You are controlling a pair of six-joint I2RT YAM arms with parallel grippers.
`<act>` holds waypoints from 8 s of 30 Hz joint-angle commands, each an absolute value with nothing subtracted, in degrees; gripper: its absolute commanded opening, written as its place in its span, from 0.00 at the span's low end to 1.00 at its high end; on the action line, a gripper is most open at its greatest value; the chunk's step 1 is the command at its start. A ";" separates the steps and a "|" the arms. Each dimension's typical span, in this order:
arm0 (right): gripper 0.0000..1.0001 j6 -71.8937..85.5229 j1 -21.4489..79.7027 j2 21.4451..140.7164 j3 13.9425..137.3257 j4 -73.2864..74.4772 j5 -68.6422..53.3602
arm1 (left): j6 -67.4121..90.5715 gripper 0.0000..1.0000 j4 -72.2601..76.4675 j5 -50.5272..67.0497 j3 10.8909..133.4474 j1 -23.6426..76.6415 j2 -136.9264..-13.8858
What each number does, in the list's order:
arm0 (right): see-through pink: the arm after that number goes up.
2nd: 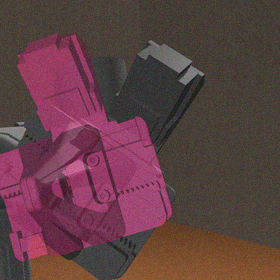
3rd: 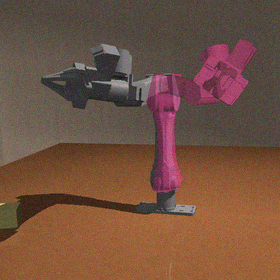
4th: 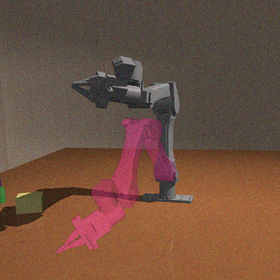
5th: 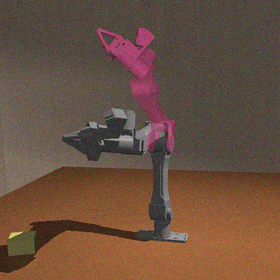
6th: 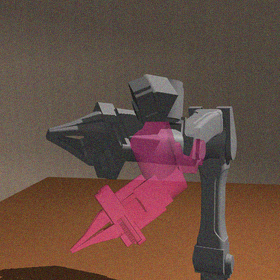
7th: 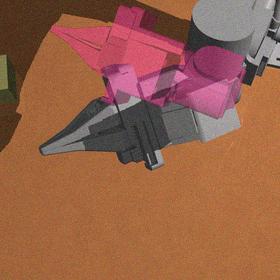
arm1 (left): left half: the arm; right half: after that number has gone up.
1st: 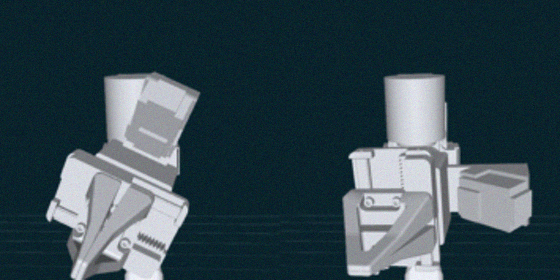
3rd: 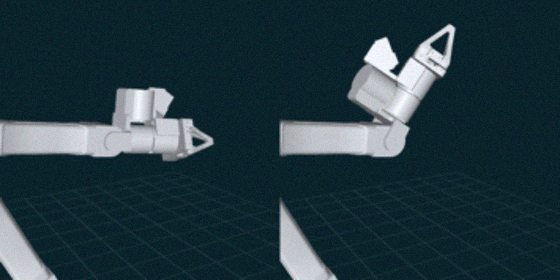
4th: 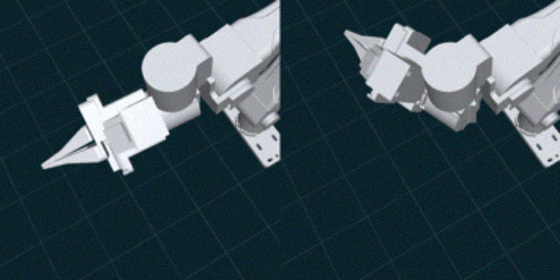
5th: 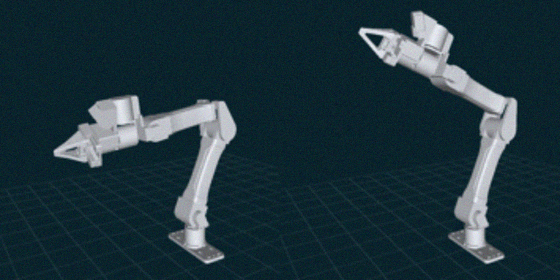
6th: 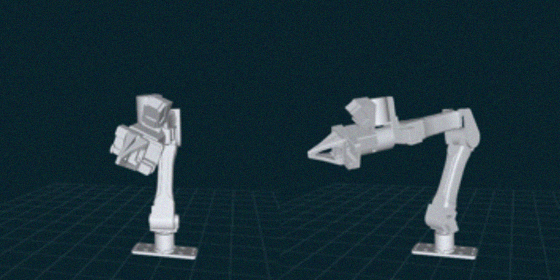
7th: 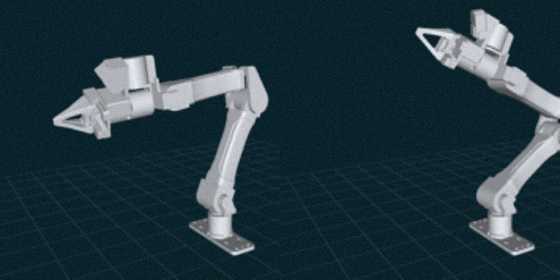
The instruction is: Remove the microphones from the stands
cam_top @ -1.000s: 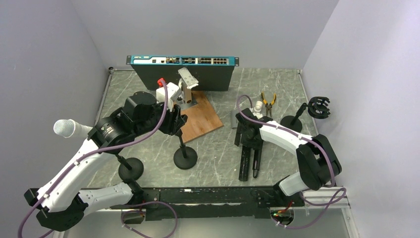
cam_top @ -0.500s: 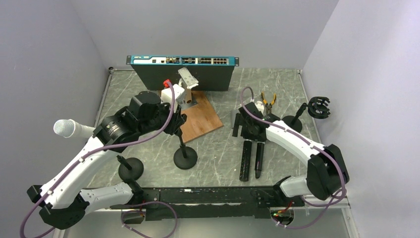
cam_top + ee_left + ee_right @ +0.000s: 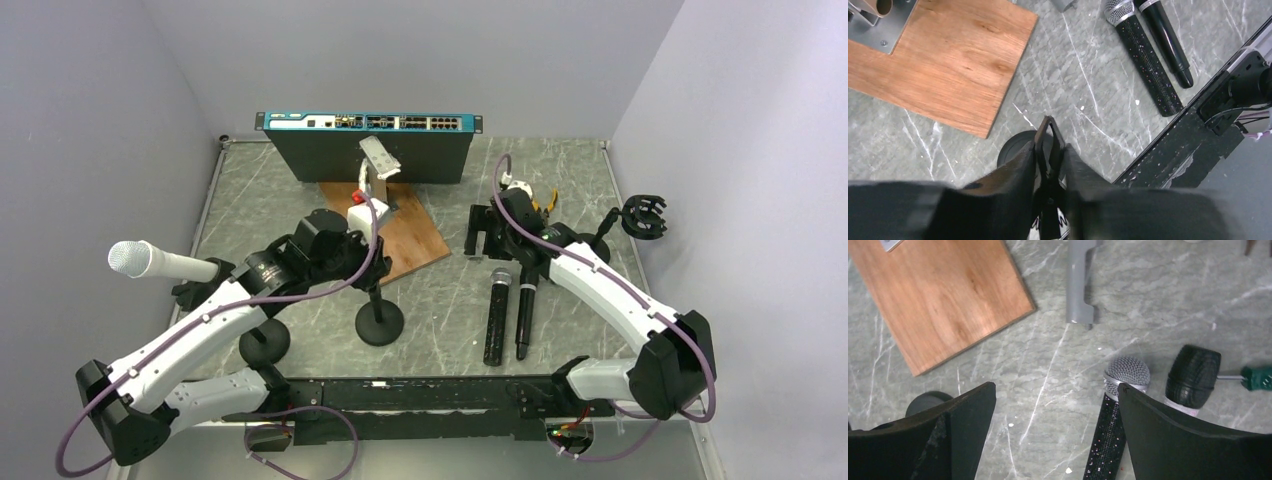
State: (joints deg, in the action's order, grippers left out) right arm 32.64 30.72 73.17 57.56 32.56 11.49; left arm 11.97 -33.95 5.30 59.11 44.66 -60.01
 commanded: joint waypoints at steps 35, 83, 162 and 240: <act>0.76 10.42 71.56 84.69 37.62 -42.19 20.62 | 18.33 0.99 -51.67 2.90 84.59 44.77 -45.43; 1.00 13.64 65.42 64.80 34.55 -13.47 38.36 | 15.25 0.99 -59.48 -13.88 96.11 44.81 -37.29; 0.10 3.90 70.04 119.51 106.72 -16.87 -23.92 | 25.85 0.95 -75.36 -10.75 98.39 44.83 -19.91; 1.00 6.85 70.73 87.00 96.15 22.54 16.03 | 33.39 0.96 -54.78 -18.37 51.86 44.82 -7.74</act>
State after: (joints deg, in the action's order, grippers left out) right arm 4.58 69.82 83.07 89.06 18.79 9.61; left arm 30.81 -55.51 -15.62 51.83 44.73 -9.08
